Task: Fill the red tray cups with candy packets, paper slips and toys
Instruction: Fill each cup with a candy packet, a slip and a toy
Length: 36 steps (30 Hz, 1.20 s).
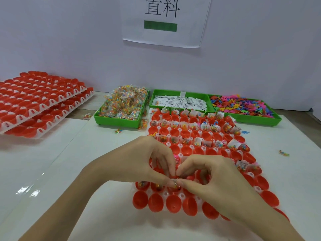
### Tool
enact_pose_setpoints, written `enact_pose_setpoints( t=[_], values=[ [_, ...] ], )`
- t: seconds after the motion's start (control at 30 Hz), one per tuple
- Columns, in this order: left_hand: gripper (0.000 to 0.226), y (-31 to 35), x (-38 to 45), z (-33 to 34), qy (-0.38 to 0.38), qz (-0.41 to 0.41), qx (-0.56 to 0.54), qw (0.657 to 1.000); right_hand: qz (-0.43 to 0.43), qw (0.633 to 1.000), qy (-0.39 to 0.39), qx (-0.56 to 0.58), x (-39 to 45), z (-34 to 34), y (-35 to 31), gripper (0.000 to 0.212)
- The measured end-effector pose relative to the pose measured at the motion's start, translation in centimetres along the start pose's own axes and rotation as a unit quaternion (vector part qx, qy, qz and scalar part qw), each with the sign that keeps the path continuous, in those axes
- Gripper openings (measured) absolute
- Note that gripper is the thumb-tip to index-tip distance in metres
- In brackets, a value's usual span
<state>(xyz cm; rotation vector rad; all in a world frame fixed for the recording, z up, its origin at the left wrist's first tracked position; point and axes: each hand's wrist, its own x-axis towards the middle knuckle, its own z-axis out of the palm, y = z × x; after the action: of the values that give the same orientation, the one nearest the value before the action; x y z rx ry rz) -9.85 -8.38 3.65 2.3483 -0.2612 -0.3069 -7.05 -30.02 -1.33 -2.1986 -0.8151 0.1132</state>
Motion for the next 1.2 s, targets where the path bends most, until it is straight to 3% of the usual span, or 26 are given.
enact_pose_setpoints(
  t=[0.17,0.4,0.83,0.93,1.03,1.1,1.2],
  values=[
    [0.034,-0.8,0.6,0.3,-0.016,-0.031,0.071,0.997,-0.001,1.000,0.002,-0.023,-0.1,0.3,0.1,0.020],
    [0.027,-0.3,0.5,0.7,-0.025,-0.021,0.065,0.997,0.011,1.000,0.003,-0.022,-0.1,0.2,0.1,0.014],
    [0.037,-0.5,0.9,0.5,-0.029,0.006,0.091,0.995,0.007,1.000,0.028,0.009,0.1,-0.9,0.7,0.005],
    [0.027,-1.7,1.3,0.4,-0.010,0.023,0.109,0.994,0.002,0.999,0.039,0.027,0.3,-1.3,0.8,0.006],
    [0.015,-2.5,1.3,0.2,0.050,0.110,-0.006,0.993,-0.002,0.998,0.053,0.040,0.5,-1.6,1.1,0.013],
    [0.021,-4.0,2.0,-0.4,0.147,0.136,-0.051,0.978,0.000,0.996,0.065,0.053,0.6,-1.9,1.3,0.015],
    [0.038,-7.9,3.7,-1.3,0.337,0.106,0.059,0.934,0.006,0.995,0.080,0.065,0.7,-2.1,1.3,0.018]
  ],
)
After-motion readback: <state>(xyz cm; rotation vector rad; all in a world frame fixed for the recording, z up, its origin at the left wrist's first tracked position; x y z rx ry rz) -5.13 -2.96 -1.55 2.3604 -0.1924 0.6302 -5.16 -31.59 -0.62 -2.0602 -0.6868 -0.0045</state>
